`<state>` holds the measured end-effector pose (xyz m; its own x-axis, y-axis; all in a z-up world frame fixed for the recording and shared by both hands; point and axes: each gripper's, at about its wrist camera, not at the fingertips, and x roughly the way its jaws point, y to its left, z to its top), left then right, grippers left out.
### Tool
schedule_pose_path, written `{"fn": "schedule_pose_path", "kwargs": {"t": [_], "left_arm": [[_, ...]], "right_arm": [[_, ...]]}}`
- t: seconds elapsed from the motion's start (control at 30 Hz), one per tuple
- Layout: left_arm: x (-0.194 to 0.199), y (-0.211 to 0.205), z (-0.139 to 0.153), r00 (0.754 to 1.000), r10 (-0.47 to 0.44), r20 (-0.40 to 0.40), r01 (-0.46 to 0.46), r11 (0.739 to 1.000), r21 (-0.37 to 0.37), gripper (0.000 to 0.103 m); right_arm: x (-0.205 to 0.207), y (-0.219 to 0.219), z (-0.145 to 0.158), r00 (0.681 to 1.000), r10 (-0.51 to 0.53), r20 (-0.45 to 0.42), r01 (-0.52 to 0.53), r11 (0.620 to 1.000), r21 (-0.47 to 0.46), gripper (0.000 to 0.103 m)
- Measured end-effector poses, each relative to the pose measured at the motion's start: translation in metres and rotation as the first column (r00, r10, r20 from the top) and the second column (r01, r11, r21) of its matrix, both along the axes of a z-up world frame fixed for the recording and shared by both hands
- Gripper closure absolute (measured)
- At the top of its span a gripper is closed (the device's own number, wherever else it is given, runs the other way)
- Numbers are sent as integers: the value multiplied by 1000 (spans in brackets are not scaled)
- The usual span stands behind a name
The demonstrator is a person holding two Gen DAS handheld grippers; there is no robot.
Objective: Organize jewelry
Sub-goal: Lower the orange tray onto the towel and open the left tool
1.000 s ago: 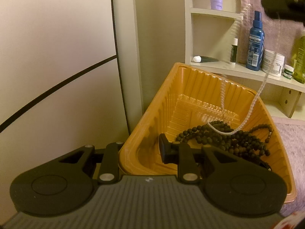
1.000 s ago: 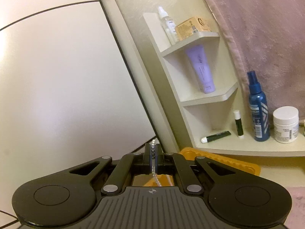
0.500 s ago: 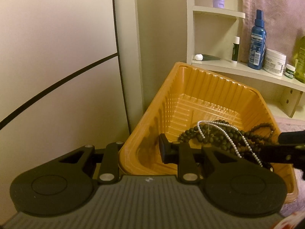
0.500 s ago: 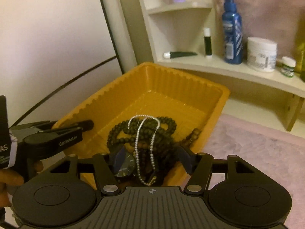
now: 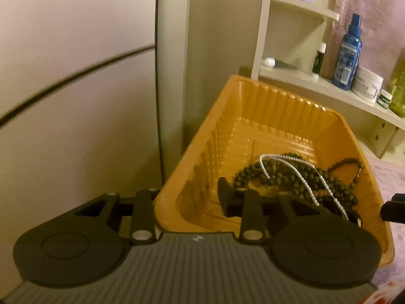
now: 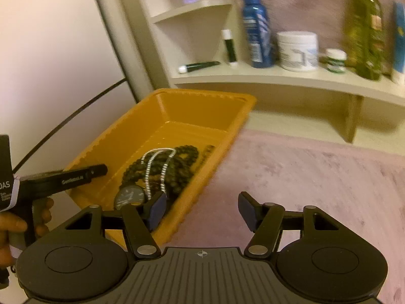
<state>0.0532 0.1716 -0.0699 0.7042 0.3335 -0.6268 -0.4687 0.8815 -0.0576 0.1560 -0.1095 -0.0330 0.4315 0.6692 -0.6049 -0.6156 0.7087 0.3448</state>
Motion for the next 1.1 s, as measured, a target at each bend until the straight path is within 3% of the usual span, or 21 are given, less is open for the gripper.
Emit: {"fn": "schedule_pose_path", "kwargs": {"t": [0.13, 0.2, 0.4, 0.63, 0.83, 1.1], "left_arm": [[0, 5, -1, 1000, -4, -16, 4, 1000, -13, 54], [-3, 5, 2, 1000, -2, -16, 3, 1000, 19, 38], [-18, 4, 25, 999, -6, -32, 8, 999, 45, 37], [-32, -39, 59, 992, -114, -60, 118, 991, 68, 30], [-33, -90, 72, 975, -211, -63, 214, 976, 38, 30], [-32, -152, 71, 935, -341, -96, 342, 940, 2, 30]], "right_arm": [[-2, -10, 1, 998, -51, -30, 51, 999, 9, 34], [-3, -14, 2, 996, -73, -52, 73, 997, 9, 33], [-10, -27, 5, 991, -114, -70, 110, 992, -66, 33], [-24, -47, 13, 981, -178, -76, 164, 973, -161, 33], [-40, -73, 24, 973, -221, -62, 208, 964, -167, 33], [-63, -114, 35, 956, -286, -71, 273, 950, -150, 33]]}}
